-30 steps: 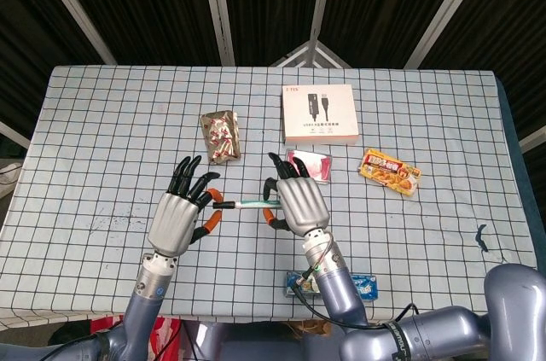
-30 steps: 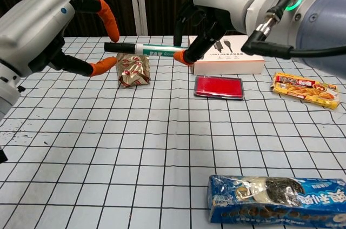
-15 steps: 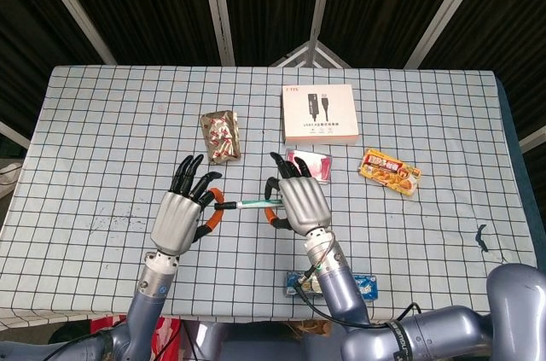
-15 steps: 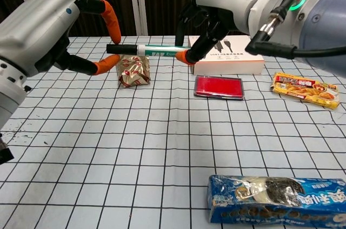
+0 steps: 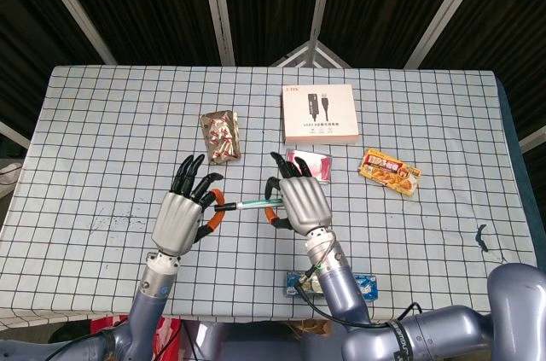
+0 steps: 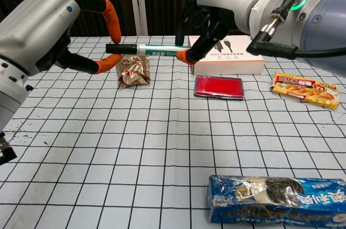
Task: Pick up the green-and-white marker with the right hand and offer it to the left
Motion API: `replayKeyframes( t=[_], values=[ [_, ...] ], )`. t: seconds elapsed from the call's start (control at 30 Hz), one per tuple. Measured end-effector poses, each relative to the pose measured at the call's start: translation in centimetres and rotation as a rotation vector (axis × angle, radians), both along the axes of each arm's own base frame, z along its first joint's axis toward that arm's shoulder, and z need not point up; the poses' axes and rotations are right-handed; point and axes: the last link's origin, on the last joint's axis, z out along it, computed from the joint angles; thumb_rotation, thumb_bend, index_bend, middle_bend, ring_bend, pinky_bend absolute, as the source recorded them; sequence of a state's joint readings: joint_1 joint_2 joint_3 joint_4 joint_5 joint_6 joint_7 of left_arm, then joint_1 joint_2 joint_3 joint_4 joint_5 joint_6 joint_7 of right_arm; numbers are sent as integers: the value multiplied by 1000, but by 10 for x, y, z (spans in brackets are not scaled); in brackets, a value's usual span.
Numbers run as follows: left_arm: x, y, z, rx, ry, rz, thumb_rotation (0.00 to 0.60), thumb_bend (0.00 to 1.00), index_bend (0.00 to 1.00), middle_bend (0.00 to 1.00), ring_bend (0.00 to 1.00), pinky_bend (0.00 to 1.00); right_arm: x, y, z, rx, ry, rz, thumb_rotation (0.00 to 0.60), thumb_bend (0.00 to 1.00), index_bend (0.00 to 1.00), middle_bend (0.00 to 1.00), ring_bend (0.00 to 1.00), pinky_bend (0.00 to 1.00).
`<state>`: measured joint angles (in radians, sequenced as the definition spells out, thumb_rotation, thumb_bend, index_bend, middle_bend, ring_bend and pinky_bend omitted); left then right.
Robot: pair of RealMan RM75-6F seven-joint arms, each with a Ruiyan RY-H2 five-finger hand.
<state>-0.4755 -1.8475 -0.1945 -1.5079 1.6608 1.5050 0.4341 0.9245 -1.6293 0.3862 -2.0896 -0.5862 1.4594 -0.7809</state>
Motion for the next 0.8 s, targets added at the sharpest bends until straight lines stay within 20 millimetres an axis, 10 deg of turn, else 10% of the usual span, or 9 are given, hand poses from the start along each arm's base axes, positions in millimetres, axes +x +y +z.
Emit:
replayKeyframes(
  t=[0.8],
  values=[
    [-19, -7, 23, 20, -74, 4, 600, 503, 604, 322, 0, 0, -27, -10, -10, -1, 48, -44, 600, 611, 795, 88, 158, 61]
  ],
)
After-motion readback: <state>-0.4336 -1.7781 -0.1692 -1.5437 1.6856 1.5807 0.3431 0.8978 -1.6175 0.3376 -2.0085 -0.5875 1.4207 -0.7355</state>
